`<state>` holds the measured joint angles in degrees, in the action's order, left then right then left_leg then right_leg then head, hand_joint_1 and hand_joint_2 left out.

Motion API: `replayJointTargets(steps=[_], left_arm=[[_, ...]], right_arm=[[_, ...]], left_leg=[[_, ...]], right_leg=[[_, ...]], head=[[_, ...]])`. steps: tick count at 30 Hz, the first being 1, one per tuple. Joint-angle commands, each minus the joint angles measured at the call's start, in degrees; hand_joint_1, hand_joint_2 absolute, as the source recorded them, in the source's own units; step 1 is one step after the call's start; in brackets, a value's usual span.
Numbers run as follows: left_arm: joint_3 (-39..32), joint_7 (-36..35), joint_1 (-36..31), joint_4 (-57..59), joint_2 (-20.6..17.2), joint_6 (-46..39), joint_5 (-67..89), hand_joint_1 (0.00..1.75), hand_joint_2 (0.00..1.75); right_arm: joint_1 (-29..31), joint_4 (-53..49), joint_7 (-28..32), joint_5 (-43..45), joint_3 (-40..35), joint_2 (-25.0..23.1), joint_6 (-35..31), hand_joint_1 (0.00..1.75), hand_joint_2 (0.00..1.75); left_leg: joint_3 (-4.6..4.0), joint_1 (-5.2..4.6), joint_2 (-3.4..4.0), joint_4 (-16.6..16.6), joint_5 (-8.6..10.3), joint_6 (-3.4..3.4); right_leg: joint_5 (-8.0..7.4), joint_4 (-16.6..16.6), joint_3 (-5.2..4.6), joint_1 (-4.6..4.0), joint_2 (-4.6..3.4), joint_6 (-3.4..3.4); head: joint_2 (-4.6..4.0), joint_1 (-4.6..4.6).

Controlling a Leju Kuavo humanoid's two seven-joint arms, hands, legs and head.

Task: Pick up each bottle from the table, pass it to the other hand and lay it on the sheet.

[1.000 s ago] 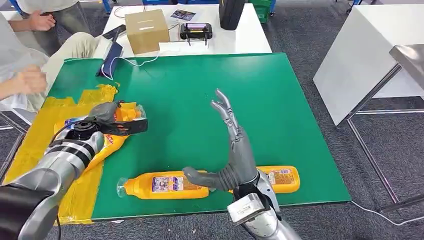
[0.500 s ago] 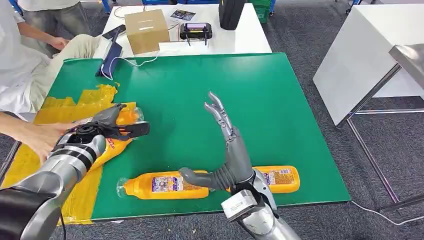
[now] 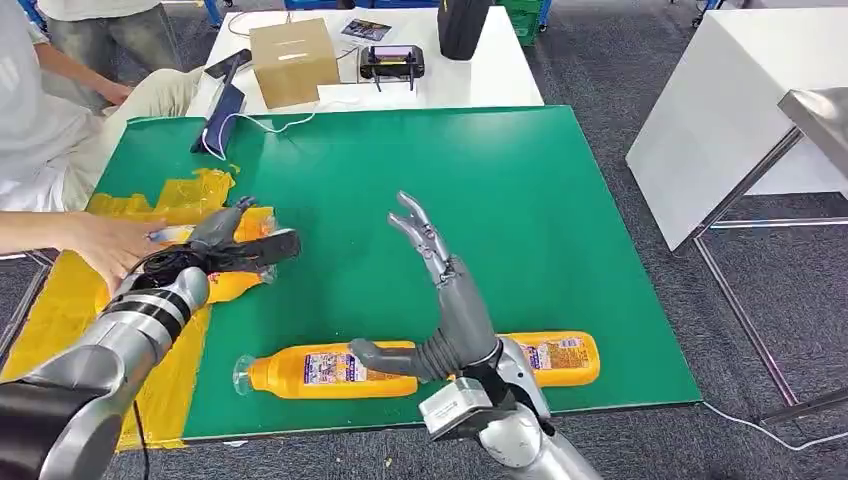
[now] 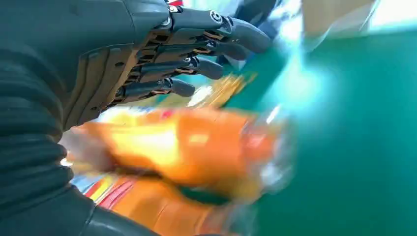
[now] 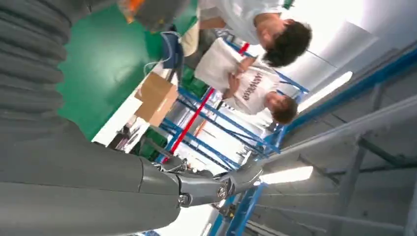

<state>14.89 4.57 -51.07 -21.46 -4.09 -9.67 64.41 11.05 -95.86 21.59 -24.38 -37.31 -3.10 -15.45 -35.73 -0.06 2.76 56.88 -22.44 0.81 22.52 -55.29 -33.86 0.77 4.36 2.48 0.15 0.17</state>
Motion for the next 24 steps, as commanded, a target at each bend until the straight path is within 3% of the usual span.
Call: replayJointTargets(steps=[1,5,7,10,24], left_arm=[[-8.9,13.9,11.4,-31.0,2.3,-4.4,-21.3,0.0,1.75],[-7.4,12.9,23.8,-56.1,2.0,-5.4,-31.1,0.0,1.75],[-6.9,13.0,27.2,-61.3,2.3,-4.9,-34.2,0.0,1.75],[-5.8,14.9,31.8,-66.0,3.1,-4.8,-37.8,0.0,1.75],[-3.6,18.2,36.0,-70.0,4.3,-5.9,-41.2,0.0,1.75]], right_arm=[[1.8,5.7,-5.7,-14.2,-5.6,3.3,0.2,0.0,1.75],[4.0,11.8,-14.1,-29.7,-11.8,3.7,1.5,0.0,1.75],[4.7,15.3,-17.2,-36.8,-14.1,3.1,-0.1,0.0,1.75],[5.2,19.6,-18.7,-38.9,-16.7,2.5,0.6,0.0,1.75],[5.8,27.0,-21.8,-39.3,-18.2,1.7,4.8,0.0,1.75]], left_leg=[[0.17,0.06,-0.19,0.0,-0.09,-0.03],[0.23,0.05,0.08,-0.1,-0.13,-0.04],[0.31,0.05,0.11,-0.1,-0.18,-0.06],[0.42,0.09,0.21,-0.1,-0.26,-0.08],[0.16,0.08,-0.08,0.0,-0.12,-0.05]], right_leg=[[0.08,0.1,0.21,0.0,-0.25,-0.05],[0.04,0.1,0.21,0.0,-0.45,-0.05],[0.08,0.1,0.26,0.01,-0.57,-0.07],[0.11,0.1,0.33,-0.01,-0.77,-0.1],[0.11,0.1,0.14,-0.01,-0.36,-0.09]], head=[[0.0,0.0],[0.0,0.0],[0.0,0.0],[0.0,0.0],[0.0,0.0]])
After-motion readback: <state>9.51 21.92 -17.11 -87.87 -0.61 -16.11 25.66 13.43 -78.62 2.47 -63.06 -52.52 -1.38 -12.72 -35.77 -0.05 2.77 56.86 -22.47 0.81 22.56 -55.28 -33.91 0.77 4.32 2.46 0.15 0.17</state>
